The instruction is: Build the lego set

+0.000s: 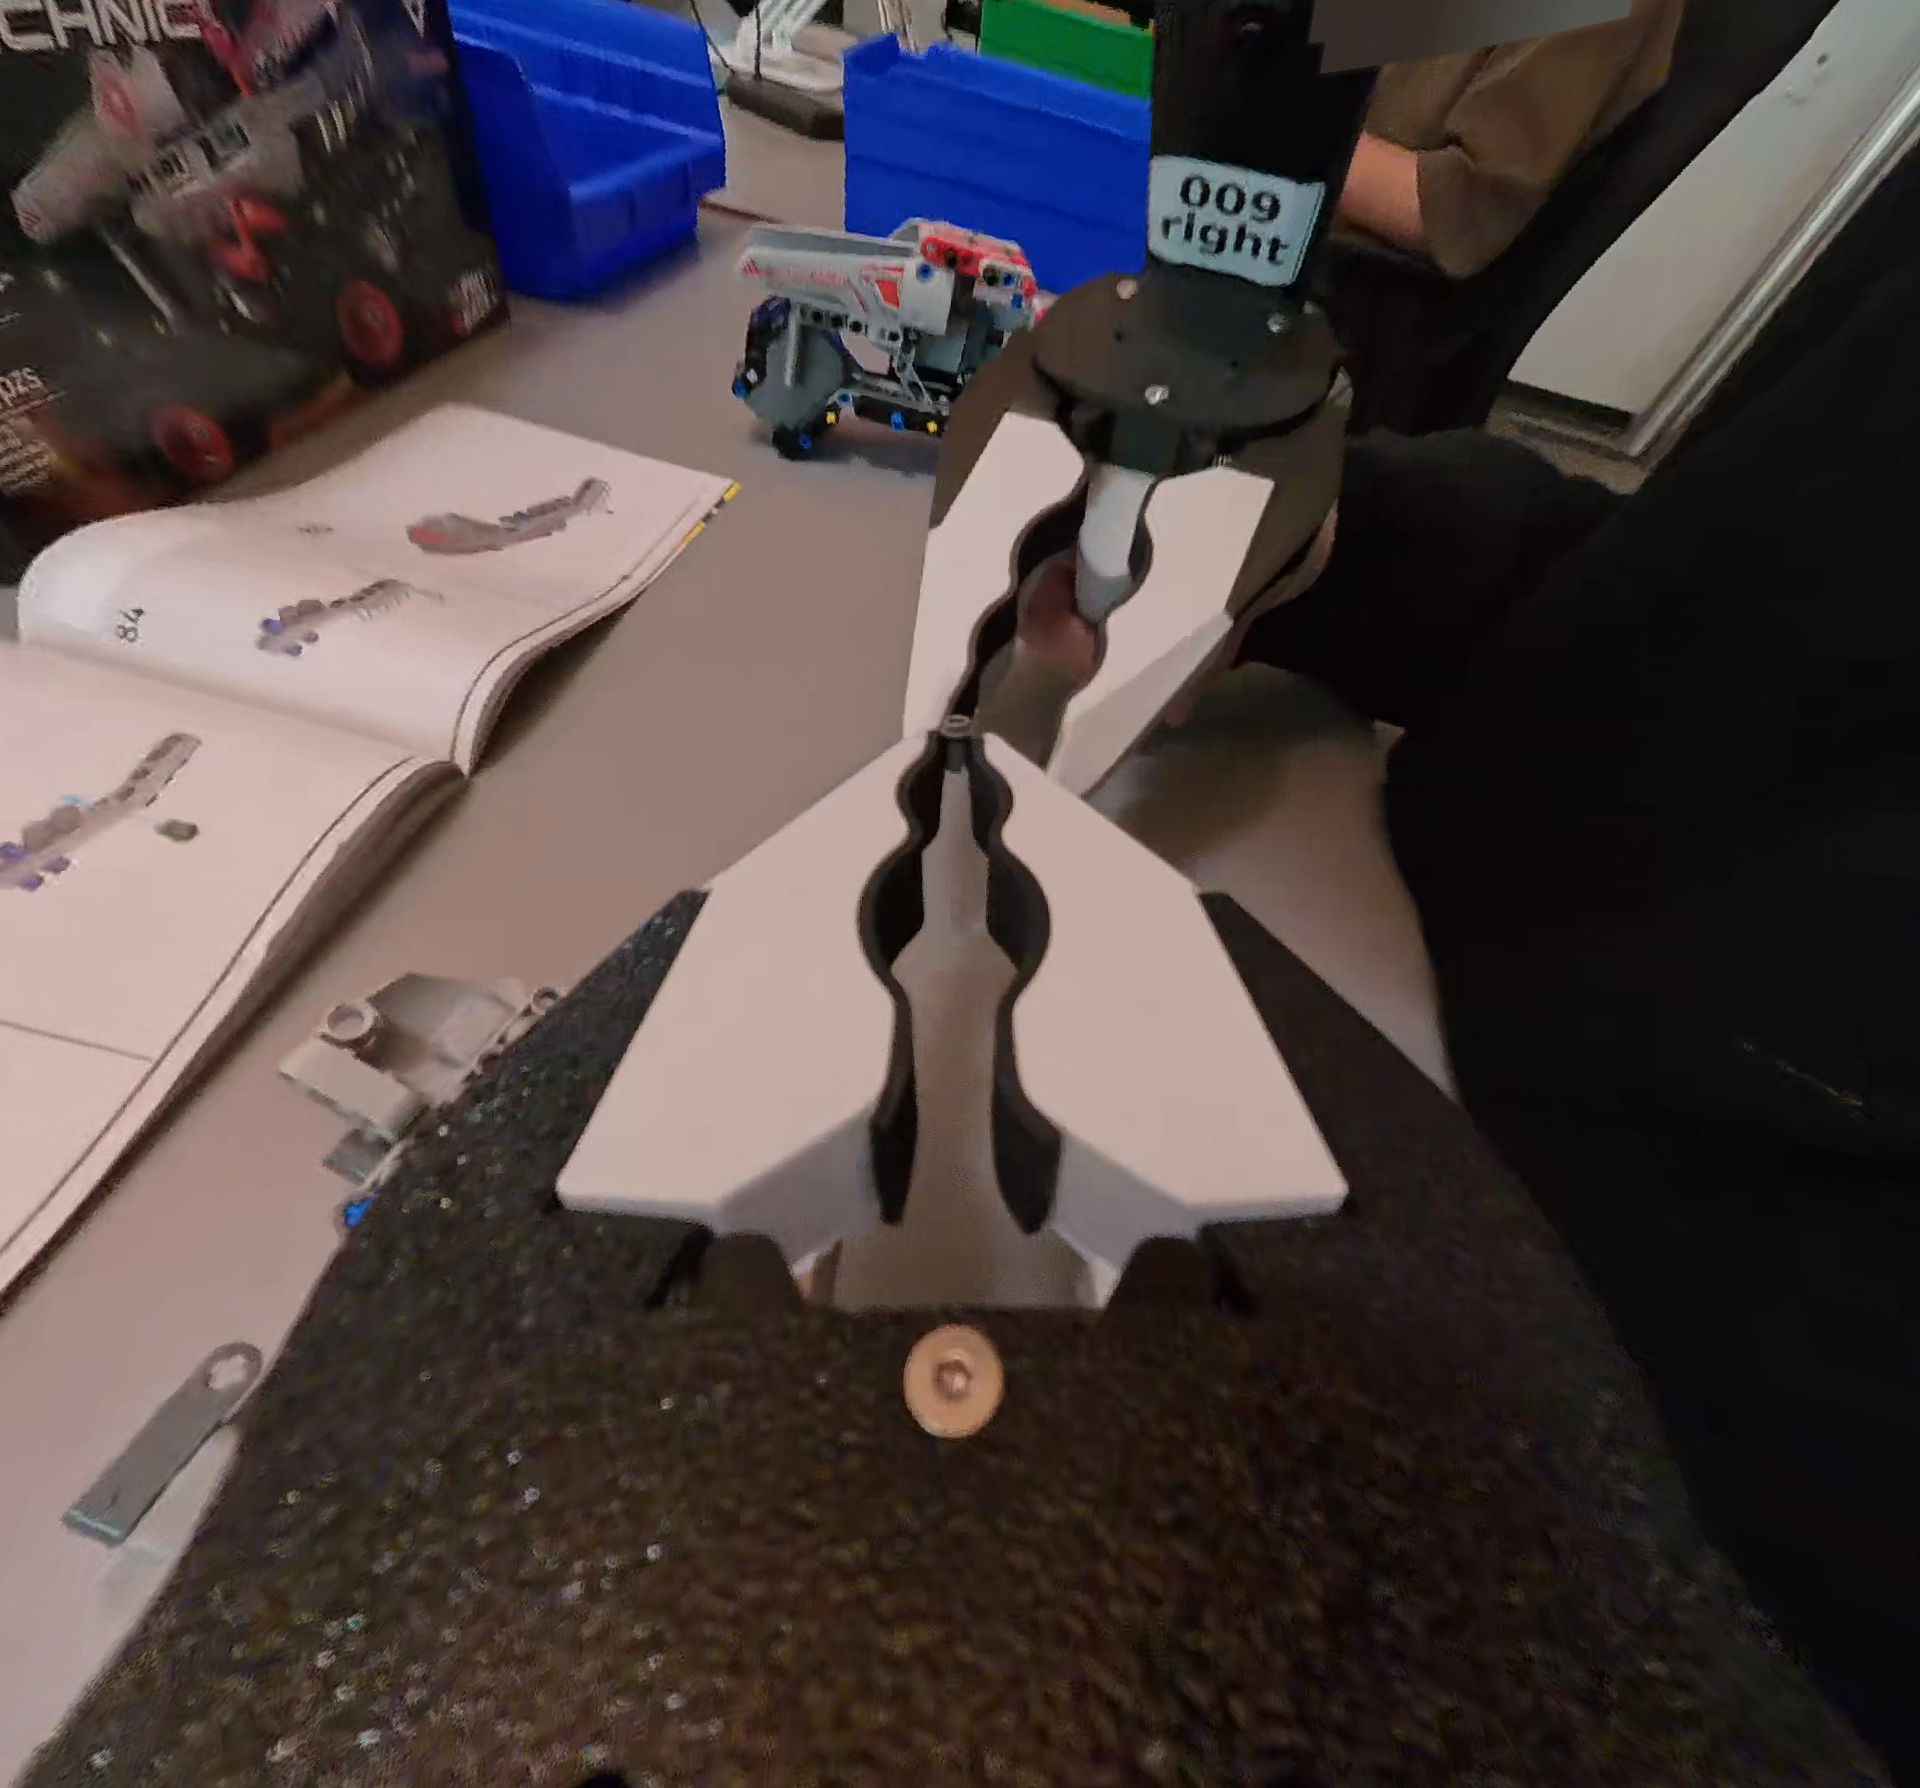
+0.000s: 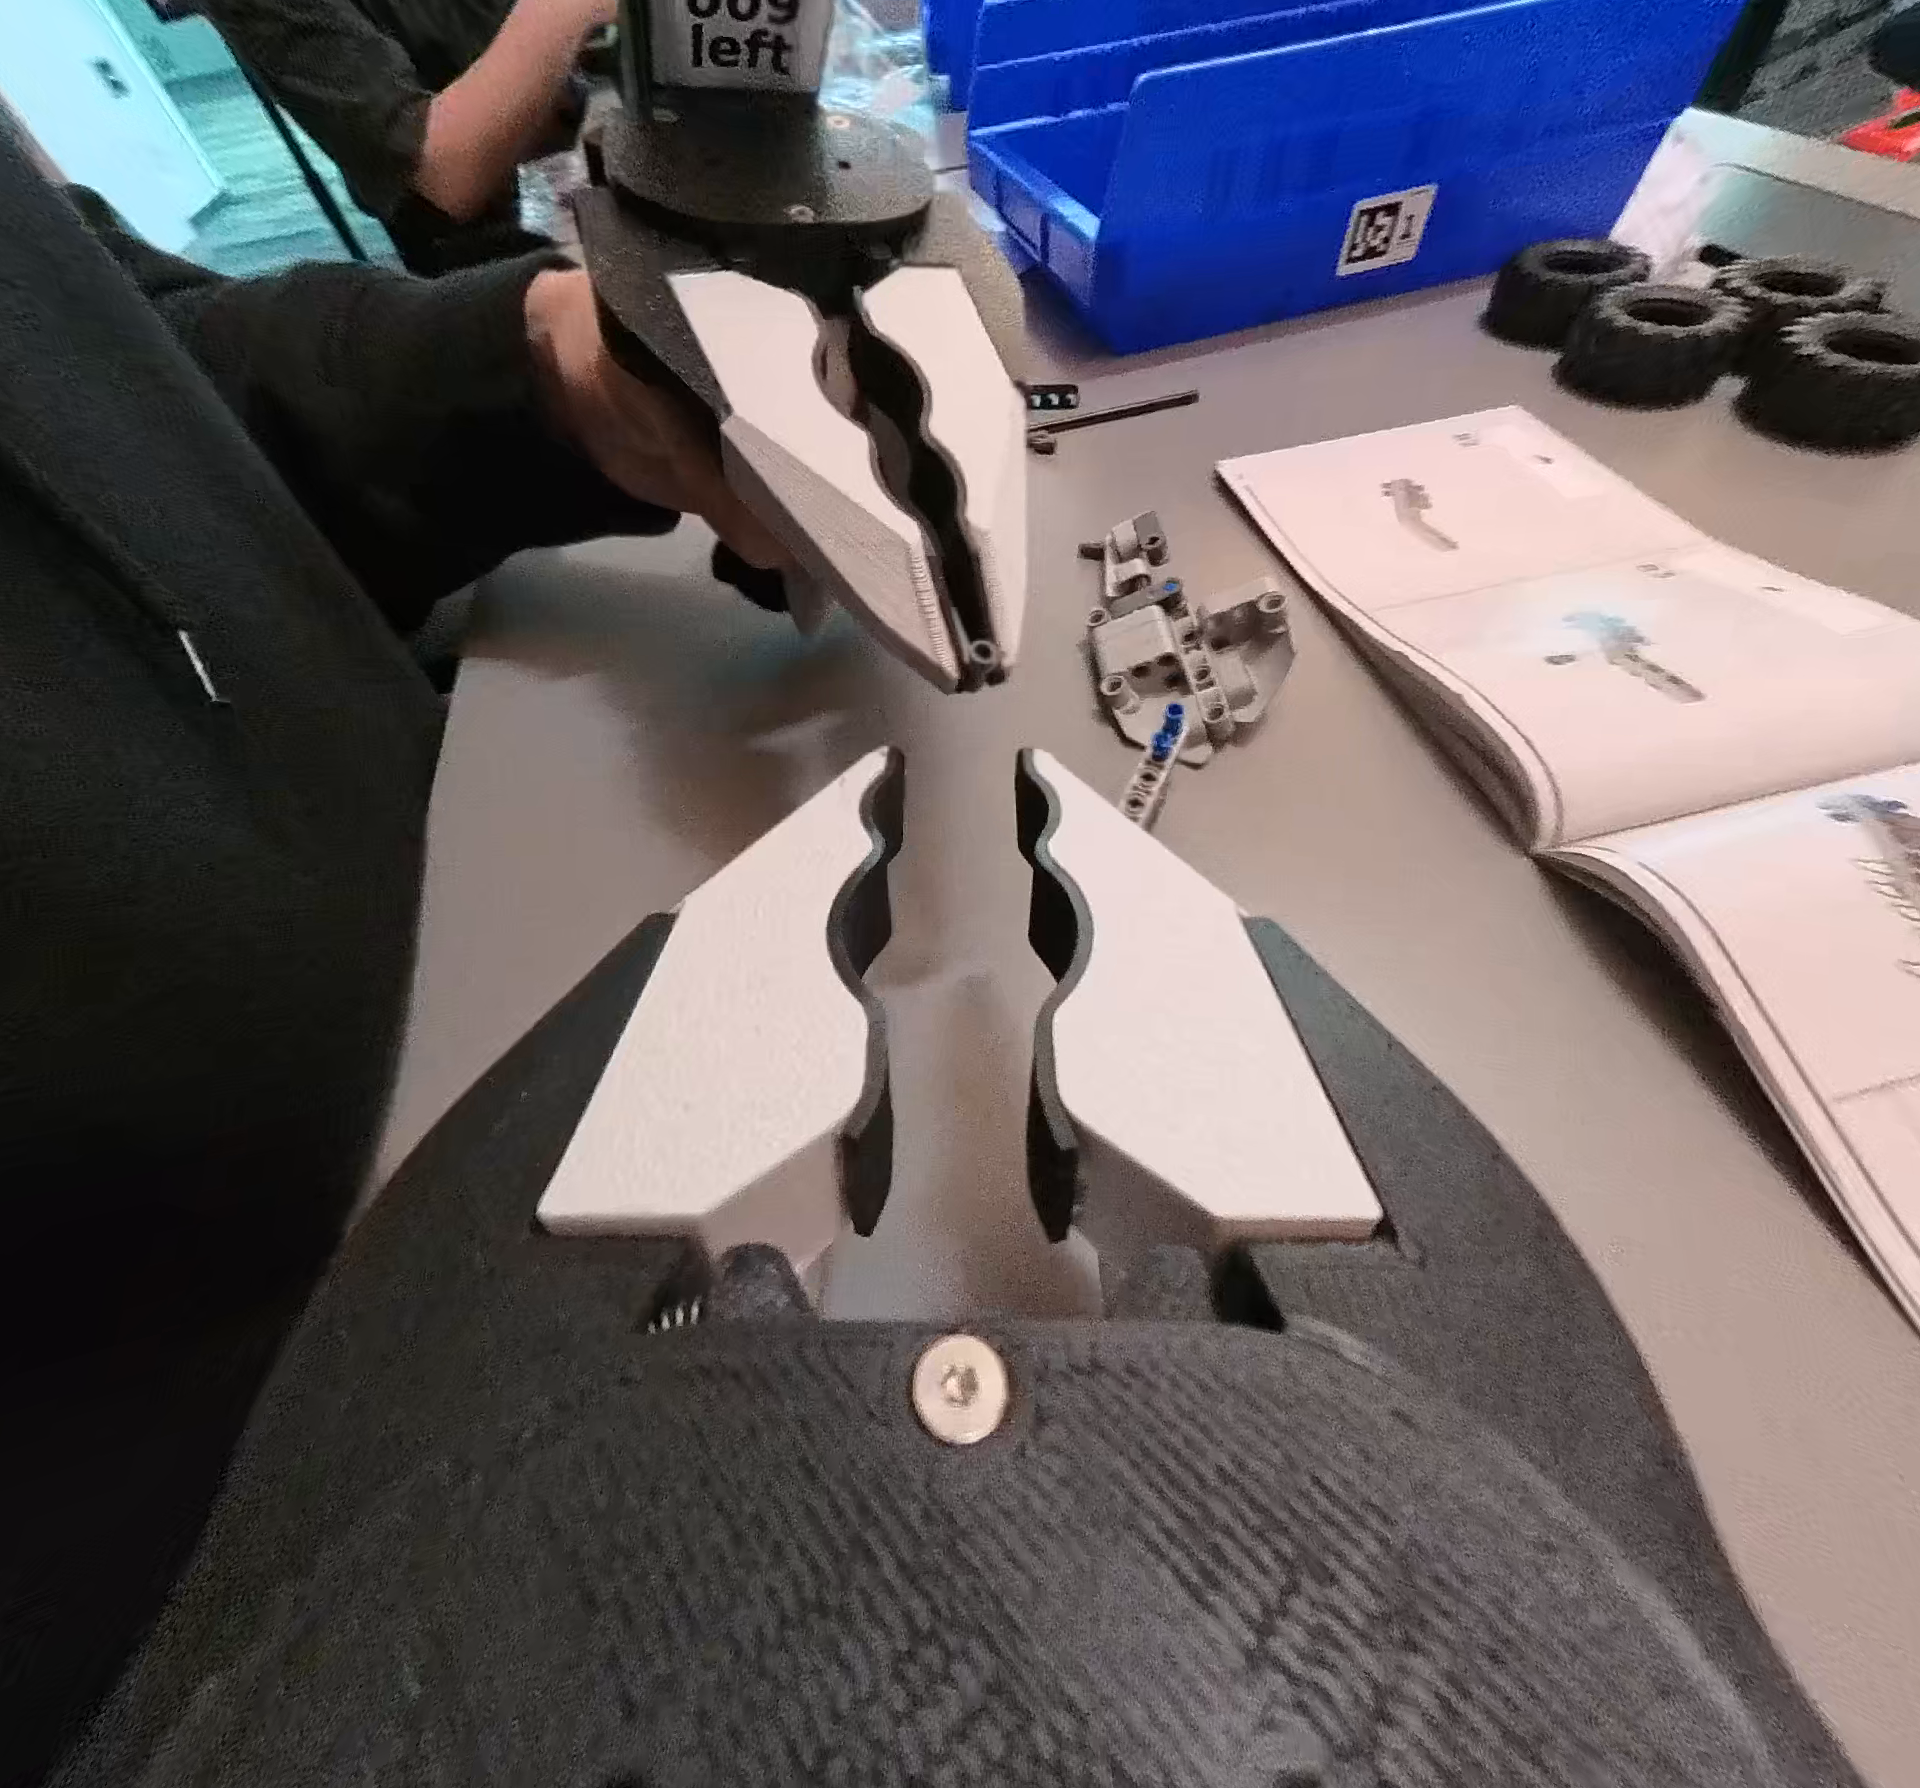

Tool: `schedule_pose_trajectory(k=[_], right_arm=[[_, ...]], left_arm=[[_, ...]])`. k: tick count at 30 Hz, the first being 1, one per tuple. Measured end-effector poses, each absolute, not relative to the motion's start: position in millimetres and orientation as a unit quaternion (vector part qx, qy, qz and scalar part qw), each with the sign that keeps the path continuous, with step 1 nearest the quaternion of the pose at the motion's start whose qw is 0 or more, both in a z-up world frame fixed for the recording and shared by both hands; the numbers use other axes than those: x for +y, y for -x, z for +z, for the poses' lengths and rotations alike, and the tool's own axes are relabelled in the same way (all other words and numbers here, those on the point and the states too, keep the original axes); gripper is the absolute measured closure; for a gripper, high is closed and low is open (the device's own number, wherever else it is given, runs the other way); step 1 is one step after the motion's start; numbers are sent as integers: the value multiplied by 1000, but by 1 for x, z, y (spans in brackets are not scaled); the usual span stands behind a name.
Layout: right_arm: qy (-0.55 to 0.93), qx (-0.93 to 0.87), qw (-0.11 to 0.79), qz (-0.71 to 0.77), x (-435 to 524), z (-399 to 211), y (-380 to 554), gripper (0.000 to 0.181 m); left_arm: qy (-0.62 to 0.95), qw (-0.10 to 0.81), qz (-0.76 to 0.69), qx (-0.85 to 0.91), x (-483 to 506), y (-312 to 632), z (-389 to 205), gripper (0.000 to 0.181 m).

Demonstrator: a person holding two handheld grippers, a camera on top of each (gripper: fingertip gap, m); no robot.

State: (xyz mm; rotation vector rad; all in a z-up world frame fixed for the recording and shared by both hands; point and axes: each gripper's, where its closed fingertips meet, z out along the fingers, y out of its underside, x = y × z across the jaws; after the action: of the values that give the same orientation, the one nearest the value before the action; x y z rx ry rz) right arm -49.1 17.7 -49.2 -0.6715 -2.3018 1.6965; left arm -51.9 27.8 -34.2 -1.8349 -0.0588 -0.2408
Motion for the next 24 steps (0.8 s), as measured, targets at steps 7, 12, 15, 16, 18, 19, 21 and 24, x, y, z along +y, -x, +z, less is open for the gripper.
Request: schedule_pose_trajectory(k=[7, 12, 15, 16, 18, 19, 21, 24], right_arm=[[223, -768, 186, 570, 11, -39, 65, 169], [236, -753, 235, 568, 18, -30, 74, 181], [225, -758, 282, 543, 22, -29, 78, 181], [223, -760, 290, 537, 22, -30, 79, 181], [218, -764, 281, 538, 18, -32, 77, 170], [223, -760, 278, 543, 16, -31, 77, 170], [228, -754, 292, 543, 17, -29, 80, 174], [229, -751, 313, 535, 18, -27, 82, 179]], left_arm=[[744, 645, -144, -97, 31, 60, -26, 180], [736, 658, -117, -111, 31, 68, -23, 179], [745, 651, -101, -105, 32, 67, -24, 179], [746, 652, -87, -105, 32, 69, -24, 179], [745, 654, -73, -104, 33, 70, -23, 180], [745, 655, -71, -109, 33, 71, -23, 180], [737, 662, -70, -119, 33, 73, -20, 180], [731, 666, -69, -131, 34, 76, -18, 179]])
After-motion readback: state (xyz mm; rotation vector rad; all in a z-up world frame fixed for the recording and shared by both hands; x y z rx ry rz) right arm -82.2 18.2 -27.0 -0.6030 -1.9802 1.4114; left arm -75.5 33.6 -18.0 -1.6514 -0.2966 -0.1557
